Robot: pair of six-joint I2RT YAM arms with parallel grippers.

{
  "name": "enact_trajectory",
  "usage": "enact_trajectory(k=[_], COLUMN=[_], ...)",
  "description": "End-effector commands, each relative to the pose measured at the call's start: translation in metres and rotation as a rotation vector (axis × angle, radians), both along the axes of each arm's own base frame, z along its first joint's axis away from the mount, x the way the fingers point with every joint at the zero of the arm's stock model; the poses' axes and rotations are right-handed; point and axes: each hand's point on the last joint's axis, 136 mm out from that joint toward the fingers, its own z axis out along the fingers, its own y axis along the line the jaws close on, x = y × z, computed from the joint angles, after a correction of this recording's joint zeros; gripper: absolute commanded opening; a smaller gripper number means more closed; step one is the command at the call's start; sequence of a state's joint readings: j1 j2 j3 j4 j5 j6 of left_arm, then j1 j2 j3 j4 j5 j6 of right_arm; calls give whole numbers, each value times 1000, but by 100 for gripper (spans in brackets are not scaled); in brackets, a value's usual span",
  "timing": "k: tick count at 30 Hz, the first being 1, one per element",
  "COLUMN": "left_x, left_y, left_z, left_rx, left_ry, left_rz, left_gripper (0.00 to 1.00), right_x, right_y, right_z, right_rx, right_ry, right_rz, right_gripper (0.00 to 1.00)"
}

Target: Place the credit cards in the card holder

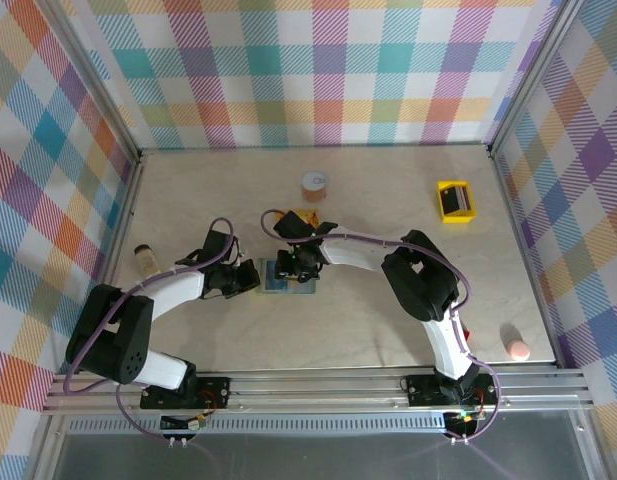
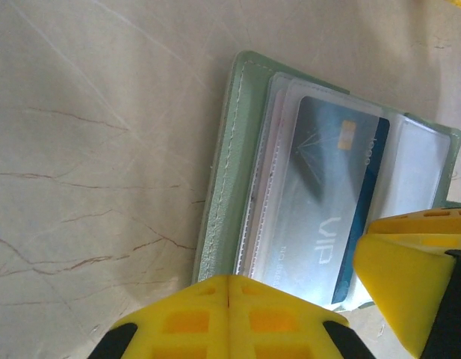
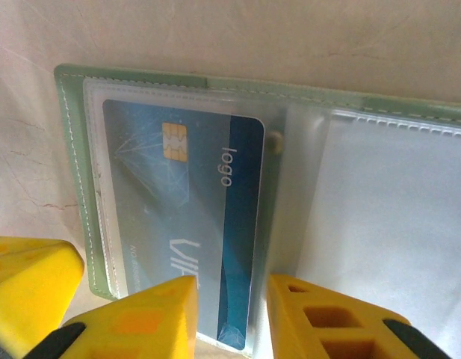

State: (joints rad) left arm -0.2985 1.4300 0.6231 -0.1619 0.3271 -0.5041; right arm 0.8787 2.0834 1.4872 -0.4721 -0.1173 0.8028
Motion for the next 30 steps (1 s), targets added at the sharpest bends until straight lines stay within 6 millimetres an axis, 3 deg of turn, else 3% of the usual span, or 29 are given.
enact_trajectory(k=[1,11,30], left_x=[-6,-6,-4], left_y=[6,1,0], left_z=[-11,-23,-17], left_rx=[19,1,-11], left_ry=[30,58,37], left_rz=[-1,-22,-34], left_gripper=[6,6,6], right_x=[-1,0,-2], right_y=[9,13,26], right_z=[0,-2,2], right_rx=[12,6,-2], right_ry=[9,14,2], right_rz=[13,22,66], right_gripper=[30,29,27])
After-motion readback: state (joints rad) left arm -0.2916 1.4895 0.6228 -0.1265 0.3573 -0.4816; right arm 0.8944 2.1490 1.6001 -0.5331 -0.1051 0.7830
